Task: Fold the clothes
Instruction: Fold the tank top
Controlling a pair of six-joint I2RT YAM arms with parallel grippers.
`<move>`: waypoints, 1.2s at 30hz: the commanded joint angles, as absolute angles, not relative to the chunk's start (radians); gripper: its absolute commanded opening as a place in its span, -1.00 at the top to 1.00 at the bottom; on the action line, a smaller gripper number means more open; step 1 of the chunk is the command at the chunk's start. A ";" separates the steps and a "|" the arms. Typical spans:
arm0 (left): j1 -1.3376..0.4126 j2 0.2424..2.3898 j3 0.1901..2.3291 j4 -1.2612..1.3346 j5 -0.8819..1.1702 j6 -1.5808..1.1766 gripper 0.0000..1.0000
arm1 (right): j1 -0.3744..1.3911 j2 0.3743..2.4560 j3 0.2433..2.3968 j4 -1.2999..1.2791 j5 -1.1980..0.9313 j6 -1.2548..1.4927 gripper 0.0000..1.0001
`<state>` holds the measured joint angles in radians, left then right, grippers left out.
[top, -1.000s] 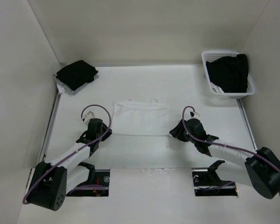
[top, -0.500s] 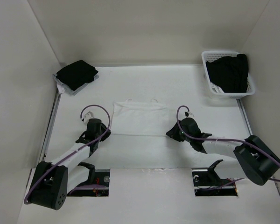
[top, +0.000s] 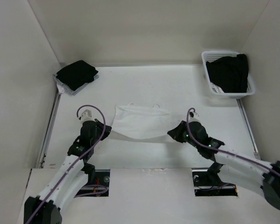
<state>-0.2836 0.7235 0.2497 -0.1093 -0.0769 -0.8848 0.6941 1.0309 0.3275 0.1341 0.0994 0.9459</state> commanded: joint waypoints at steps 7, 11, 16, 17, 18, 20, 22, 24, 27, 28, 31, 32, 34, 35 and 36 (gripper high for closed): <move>-0.323 0.339 0.682 -0.569 -0.109 -0.853 1.00 | 0.976 0.395 0.627 -0.653 0.432 0.974 0.88; -0.327 0.298 0.781 -0.663 -0.109 -0.859 1.00 | 1.149 0.388 0.774 -0.810 0.550 1.028 0.88; -0.312 0.311 0.735 -0.660 -0.103 -0.861 1.00 | 1.233 0.515 0.778 -0.758 0.617 1.010 0.85; -0.312 0.331 0.707 -0.638 -0.104 -0.858 1.00 | 1.192 0.555 0.761 -0.715 0.597 0.979 0.85; -0.312 0.353 0.675 -0.611 -0.103 -0.861 1.00 | 1.136 0.592 0.740 -0.657 0.550 0.942 0.86; -0.312 0.402 0.623 -0.539 -0.107 -0.859 1.00 | 0.985 0.662 0.672 -0.484 0.392 0.870 0.87; -0.297 0.501 0.559 -0.416 -0.107 -0.867 1.00 | 0.813 0.745 0.600 -0.295 0.219 0.822 0.87; -0.275 0.620 0.534 -0.274 -0.098 -0.867 1.00 | 0.652 0.864 0.568 -0.150 0.084 0.801 0.87; -0.231 0.858 0.541 -0.062 -0.107 -0.861 1.00 | 0.517 1.053 0.590 0.000 -0.015 0.769 0.86; -0.216 0.956 0.557 0.007 -0.098 -0.862 1.00 | 0.480 1.125 0.619 0.030 -0.038 0.756 0.86; -0.179 1.186 0.612 0.142 -0.091 -0.876 1.00 | 0.404 1.312 0.724 0.093 -0.077 0.735 0.86; -0.179 1.237 0.629 0.178 -0.081 -0.890 1.00 | 0.391 1.360 0.759 0.100 -0.086 0.730 0.85; -0.174 1.294 0.652 0.218 -0.098 -0.894 1.00 | 0.377 1.429 0.817 0.110 -0.094 0.723 0.85; -0.176 1.313 0.664 0.231 -0.100 -0.894 0.99 | 0.375 1.451 0.837 0.113 -0.092 0.721 0.85; -0.173 1.321 0.673 0.238 -0.098 -0.893 0.99 | 0.374 1.465 0.851 0.114 -0.094 0.721 0.85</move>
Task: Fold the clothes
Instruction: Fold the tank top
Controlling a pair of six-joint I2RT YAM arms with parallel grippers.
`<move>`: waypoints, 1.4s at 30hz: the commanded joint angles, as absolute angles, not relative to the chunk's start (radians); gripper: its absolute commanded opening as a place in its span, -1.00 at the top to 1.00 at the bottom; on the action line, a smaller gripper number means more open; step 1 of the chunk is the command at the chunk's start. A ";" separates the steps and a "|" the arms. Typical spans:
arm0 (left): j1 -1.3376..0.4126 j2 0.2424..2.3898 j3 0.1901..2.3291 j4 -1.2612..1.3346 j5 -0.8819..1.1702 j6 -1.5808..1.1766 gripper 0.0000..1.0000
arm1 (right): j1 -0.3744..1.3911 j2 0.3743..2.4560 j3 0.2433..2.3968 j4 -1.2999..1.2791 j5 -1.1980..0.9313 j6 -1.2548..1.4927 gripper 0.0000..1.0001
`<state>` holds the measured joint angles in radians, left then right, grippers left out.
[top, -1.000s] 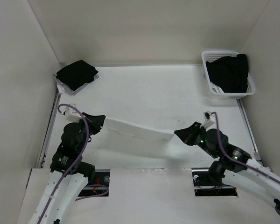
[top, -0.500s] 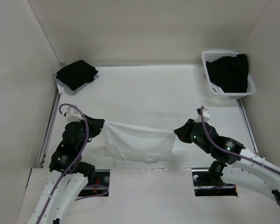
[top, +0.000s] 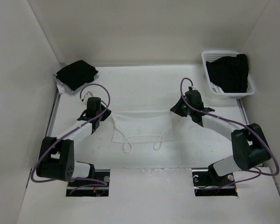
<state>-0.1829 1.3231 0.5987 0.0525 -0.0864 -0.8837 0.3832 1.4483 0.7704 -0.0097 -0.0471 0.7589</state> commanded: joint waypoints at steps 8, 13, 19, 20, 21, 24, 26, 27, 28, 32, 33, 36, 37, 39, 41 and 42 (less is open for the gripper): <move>-0.228 1.089 0.517 0.204 -0.075 -0.890 0.97 | 0.419 1.304 0.660 0.141 -0.042 0.747 0.83; -0.228 0.918 0.391 0.127 -0.069 -0.894 0.96 | 0.467 1.162 0.520 0.133 -0.014 0.787 0.84; -0.199 0.720 0.253 0.019 -0.057 -0.902 0.96 | 0.533 1.066 0.413 0.095 -0.006 0.819 0.83; -0.193 0.698 0.236 -0.001 -0.051 -0.902 0.96 | 0.544 1.059 0.399 0.086 -0.002 0.821 0.82; -0.186 0.681 0.224 -0.017 -0.043 -0.905 0.96 | 0.551 1.052 0.390 0.077 0.000 0.822 0.82; -0.173 0.621 0.181 -0.066 -0.023 -0.916 0.94 | 0.571 1.031 0.353 0.043 0.020 0.836 0.82; -0.168 0.604 0.160 -0.097 -0.020 -0.922 0.89 | 0.599 1.023 0.348 0.031 0.031 0.868 0.80; -0.165 0.603 0.150 -0.101 -0.018 -0.923 0.84 | 0.608 1.026 0.348 0.022 0.035 0.879 0.79; -0.163 0.606 0.147 -0.106 -0.017 -0.923 0.77 | 0.616 1.031 0.348 0.009 0.049 0.890 0.74; -0.151 0.583 0.164 -0.121 -0.023 -0.937 0.53 | 0.622 1.013 0.333 -0.015 0.080 0.913 0.39; -0.147 0.571 0.178 -0.132 -0.029 -0.940 0.52 | 0.630 0.997 0.337 -0.024 0.081 0.913 0.24; -0.156 0.572 0.230 -0.121 -0.032 -0.942 0.52 | 0.640 0.939 0.365 -0.073 0.109 0.905 0.12; -0.168 0.584 0.245 -0.115 -0.032 -0.945 0.52 | 0.645 0.922 0.382 -0.090 0.127 0.899 0.12; -0.227 0.638 0.282 -0.066 -0.041 -0.954 0.52 | 0.653 0.914 0.414 -0.106 0.152 0.879 0.22; -0.310 0.717 0.302 0.013 -0.081 -0.971 0.52 | 0.654 0.960 0.446 -0.080 0.149 0.855 0.42; -0.359 0.766 0.311 0.056 -0.109 -0.979 0.52 | 0.654 0.998 0.462 -0.060 0.138 0.847 0.56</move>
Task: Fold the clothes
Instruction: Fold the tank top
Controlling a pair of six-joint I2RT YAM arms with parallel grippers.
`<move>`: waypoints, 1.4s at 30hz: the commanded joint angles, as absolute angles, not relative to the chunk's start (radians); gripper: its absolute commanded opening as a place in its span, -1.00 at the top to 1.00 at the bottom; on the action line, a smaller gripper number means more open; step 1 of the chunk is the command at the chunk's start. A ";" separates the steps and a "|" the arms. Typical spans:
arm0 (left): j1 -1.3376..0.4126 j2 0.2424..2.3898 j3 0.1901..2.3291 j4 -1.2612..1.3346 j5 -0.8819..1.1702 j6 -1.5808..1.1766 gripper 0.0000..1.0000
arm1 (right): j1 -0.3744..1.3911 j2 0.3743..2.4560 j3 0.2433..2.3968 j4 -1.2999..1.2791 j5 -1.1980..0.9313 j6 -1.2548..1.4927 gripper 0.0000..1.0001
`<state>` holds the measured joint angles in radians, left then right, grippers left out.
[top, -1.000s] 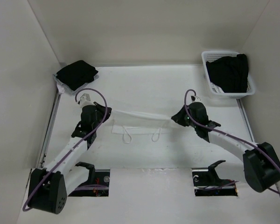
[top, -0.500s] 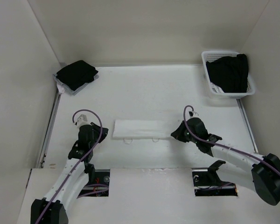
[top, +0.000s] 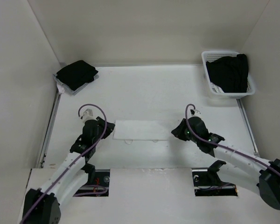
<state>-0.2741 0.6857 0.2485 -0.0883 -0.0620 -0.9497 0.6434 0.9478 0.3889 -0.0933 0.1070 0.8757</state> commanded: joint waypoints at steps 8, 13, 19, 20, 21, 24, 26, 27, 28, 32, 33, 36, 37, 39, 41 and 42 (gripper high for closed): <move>-0.504 1.139 0.348 0.351 -0.201 -0.977 0.50 | 0.570 1.276 0.492 0.112 0.109 0.822 0.53; -0.409 1.210 0.302 0.416 -0.190 -0.970 0.49 | 0.568 1.305 0.482 0.118 0.146 0.833 0.13; -0.328 1.290 0.287 0.482 -0.121 -0.953 0.48 | 0.568 1.260 0.442 0.123 0.135 0.841 0.13; -0.318 1.292 0.285 0.492 -0.104 -0.953 0.48 | 0.568 1.212 0.425 0.129 0.144 0.841 0.13; -0.312 1.287 0.282 0.498 -0.097 -0.953 0.48 | 0.568 1.159 0.413 0.124 0.146 0.842 0.12; -0.304 1.238 0.279 0.485 -0.091 -0.947 0.49 | 0.544 1.019 0.384 0.092 0.149 0.844 -0.01; -0.303 1.198 0.279 0.463 -0.090 -0.939 0.49 | 0.495 1.005 0.387 0.051 0.129 0.836 -0.09; -0.303 1.175 0.281 0.445 -0.094 -0.933 0.48 | 0.481 1.018 0.391 0.040 0.115 0.831 -0.10; -0.303 1.157 0.285 0.428 -0.095 -0.928 0.48 | 0.469 1.046 0.397 0.034 0.094 0.824 -0.10; -0.301 1.105 0.302 0.390 -0.094 -0.910 0.48 | 0.453 1.155 0.410 0.072 0.019 0.819 -0.09; -0.301 1.095 0.304 0.385 -0.091 -0.908 0.48 | 0.453 1.175 0.411 0.086 0.005 0.819 -0.08; -0.308 1.065 0.310 0.379 -0.090 -0.905 0.47 | 0.452 1.229 0.417 0.127 -0.041 0.825 -0.02; -0.309 1.055 0.310 0.377 -0.092 -0.900 0.47 | 0.452 1.248 0.420 0.138 -0.057 0.827 0.00; -0.305 1.045 0.310 0.374 -0.089 -0.896 0.46 | 0.452 1.287 0.425 0.158 -0.074 0.837 0.06; -0.303 1.035 0.311 0.368 -0.084 -0.893 0.46 | 0.452 1.325 0.426 0.181 -0.083 0.850 0.17; -0.303 1.029 0.311 0.365 -0.084 -0.891 0.46 | 0.452 1.344 0.426 0.192 -0.084 0.859 0.27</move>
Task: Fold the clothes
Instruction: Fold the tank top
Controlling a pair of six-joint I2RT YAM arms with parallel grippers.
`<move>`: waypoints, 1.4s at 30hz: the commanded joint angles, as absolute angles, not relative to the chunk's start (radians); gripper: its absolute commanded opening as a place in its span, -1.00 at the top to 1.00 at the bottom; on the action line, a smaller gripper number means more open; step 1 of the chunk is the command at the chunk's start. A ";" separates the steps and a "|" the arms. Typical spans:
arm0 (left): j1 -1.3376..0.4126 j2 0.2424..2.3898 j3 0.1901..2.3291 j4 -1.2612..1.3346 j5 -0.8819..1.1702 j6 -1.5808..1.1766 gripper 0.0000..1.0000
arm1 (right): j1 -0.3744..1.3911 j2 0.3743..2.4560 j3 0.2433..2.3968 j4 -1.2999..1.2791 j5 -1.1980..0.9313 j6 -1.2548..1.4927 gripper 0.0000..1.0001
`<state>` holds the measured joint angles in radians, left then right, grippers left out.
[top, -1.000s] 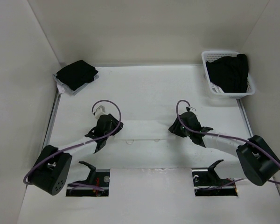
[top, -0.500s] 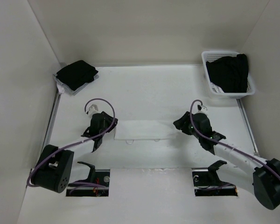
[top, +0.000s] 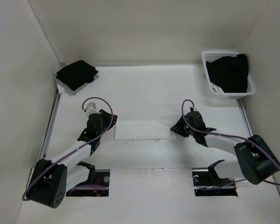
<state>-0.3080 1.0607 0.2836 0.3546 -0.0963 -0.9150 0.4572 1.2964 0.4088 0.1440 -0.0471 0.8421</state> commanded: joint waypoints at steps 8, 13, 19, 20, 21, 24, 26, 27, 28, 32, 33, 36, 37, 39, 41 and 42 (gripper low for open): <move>-0.335 0.982 0.314 0.361 -0.083 -0.884 0.45 | 0.444 1.260 0.384 0.223 -0.013 0.917 0.88; -0.402 0.992 0.311 0.365 -0.090 -0.882 0.43 | 0.449 0.947 0.373 -0.053 0.092 0.896 0.92; -0.453 1.006 0.310 0.376 -0.094 -0.884 0.41 | 0.484 0.755 0.523 -0.342 0.155 0.839 0.91; -0.458 1.006 0.311 0.377 -0.094 -0.887 0.41 | 0.507 0.770 0.560 -0.357 0.161 0.833 0.90; -0.461 1.006 0.311 0.377 -0.094 -0.887 0.40 | 0.533 0.794 0.595 -0.360 0.170 0.827 0.90; -0.464 0.991 0.310 0.377 -0.089 -0.887 0.40 | 0.632 0.915 0.717 -0.367 0.218 0.812 0.88; -0.464 0.974 0.304 0.377 -0.087 -0.887 0.40 | 0.691 1.000 0.791 -0.367 0.245 0.810 0.87; -0.464 0.965 0.301 0.376 -0.087 -0.888 0.39 | 0.721 1.049 0.833 -0.362 0.252 0.810 0.86; -0.462 0.957 0.296 0.373 -0.086 -0.888 0.39 | 0.746 1.102 0.874 -0.361 0.255 0.810 0.86; -0.444 0.931 0.281 0.370 -0.068 -0.888 0.38 | 0.817 1.314 1.021 -0.354 0.265 0.827 0.81; -0.438 0.924 0.278 0.370 -0.058 -0.887 0.38 | 0.834 1.366 1.057 -0.353 0.265 0.831 0.79; -0.420 0.904 0.264 0.368 -0.038 -0.888 0.37 | 0.890 1.517 1.156 -0.338 0.265 0.853 0.71; -0.412 0.893 0.259 0.367 -0.031 -0.888 0.37 | 0.912 1.564 1.192 -0.337 0.265 0.856 0.68; -0.390 0.871 0.250 0.361 -0.015 -0.888 0.36 | 0.950 1.646 1.244 -0.336 0.253 0.862 0.61; -0.372 0.855 0.247 0.350 0.001 -0.888 0.35 | 0.992 1.716 1.298 -0.344 0.239 0.862 0.43; -0.358 0.847 0.245 0.342 0.009 -0.887 0.35 | 1.008 1.741 1.313 -0.345 0.236 0.862 0.31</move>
<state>-0.3840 0.8791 0.2550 0.3248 -0.0338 -0.8970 0.9592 1.6981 1.2358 -0.3481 0.2405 0.8543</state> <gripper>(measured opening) 0.323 0.319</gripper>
